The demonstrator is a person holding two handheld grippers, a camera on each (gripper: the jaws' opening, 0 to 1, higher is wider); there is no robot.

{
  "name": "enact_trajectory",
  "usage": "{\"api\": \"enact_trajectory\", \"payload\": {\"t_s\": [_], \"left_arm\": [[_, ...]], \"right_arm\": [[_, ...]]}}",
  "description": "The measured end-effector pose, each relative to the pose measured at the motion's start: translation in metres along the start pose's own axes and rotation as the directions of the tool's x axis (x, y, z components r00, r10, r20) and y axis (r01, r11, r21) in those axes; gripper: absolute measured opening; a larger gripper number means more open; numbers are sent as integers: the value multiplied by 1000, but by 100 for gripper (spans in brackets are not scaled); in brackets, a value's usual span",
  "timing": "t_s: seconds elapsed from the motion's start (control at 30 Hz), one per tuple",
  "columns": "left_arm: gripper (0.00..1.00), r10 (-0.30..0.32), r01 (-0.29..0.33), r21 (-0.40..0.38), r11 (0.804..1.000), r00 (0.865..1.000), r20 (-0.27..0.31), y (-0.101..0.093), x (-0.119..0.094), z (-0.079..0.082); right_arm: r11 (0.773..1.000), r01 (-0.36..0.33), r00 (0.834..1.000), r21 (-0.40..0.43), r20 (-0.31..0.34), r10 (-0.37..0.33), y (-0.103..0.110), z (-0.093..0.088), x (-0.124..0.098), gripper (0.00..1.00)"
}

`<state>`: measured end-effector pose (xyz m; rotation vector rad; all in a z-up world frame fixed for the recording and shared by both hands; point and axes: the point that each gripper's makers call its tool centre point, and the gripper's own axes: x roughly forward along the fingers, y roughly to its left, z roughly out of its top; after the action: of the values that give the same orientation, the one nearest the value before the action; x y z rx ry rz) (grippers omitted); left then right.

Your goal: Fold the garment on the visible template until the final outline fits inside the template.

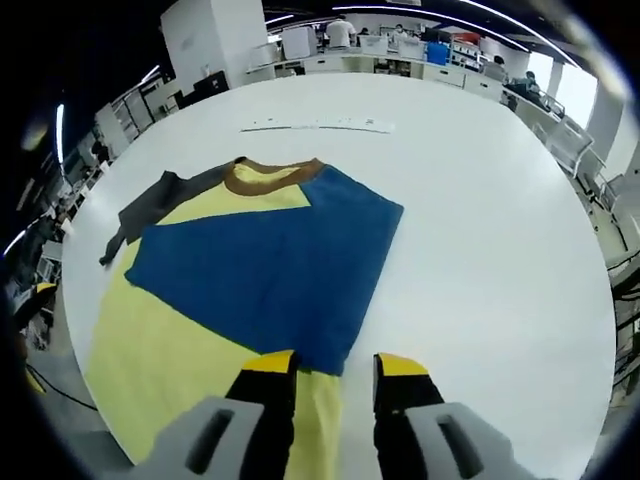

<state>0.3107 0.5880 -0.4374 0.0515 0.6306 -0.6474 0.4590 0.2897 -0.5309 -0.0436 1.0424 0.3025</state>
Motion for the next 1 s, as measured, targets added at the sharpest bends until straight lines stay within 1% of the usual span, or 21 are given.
{"api": "enact_trajectory", "payload": {"t_s": [0.1, 0.2, 0.23, 0.27, 0.3, 0.43, 0.53, 0.7, 1.0], "left_arm": [[99, -2, 2, 1, 1000, 1000, -5, -1, 0, -2], [99, 1, -1, -2, 1000, 1000, -8, 0, 0, -3], [99, 2, -2, -4, 1000, 1000, -8, 0, -1, -3], [99, 3, -3, -6, 1000, 1000, -8, 0, -1, -3], [99, 4, -4, -6, 1000, 1000, -7, 0, -1, -3], [99, 9, -9, -8, 1000, 1000, -5, 2, -3, -4], [99, 11, -11, -8, 1000, 1000, -6, 3, -3, -4], [99, 14, -14, -8, 1000, 1000, -6, 4, -3, -4], [99, 21, -21, -11, 1000, 1000, -9, 6, -6, -6]], "right_arm": [[1000, -5, 1000, 9, -10, 5, 2, -4, 3, 20], [1000, -9, 999, 14, -40, 9, 5, -11, 5, 13], [1000, -4, 999, 11, -47, 4, 5, -13, 5, 9], [1000, 17, 999, -16, -40, -17, 2, -11, 4, 7], [999, 20, 999, -25, -41, -21, 2, -12, 4, 6], [1000, 12, 999, -4, -34, -12, 2, -11, 5, 4], [1000, 5, 999, -7, -34, -5, 2, -12, 4, 1], [1000, 4, 999, -15, -39, -4, 0, -12, 4, 0], [1000, 8, 999, -28, -53, -10, -10, -16, 0, 0]]}}
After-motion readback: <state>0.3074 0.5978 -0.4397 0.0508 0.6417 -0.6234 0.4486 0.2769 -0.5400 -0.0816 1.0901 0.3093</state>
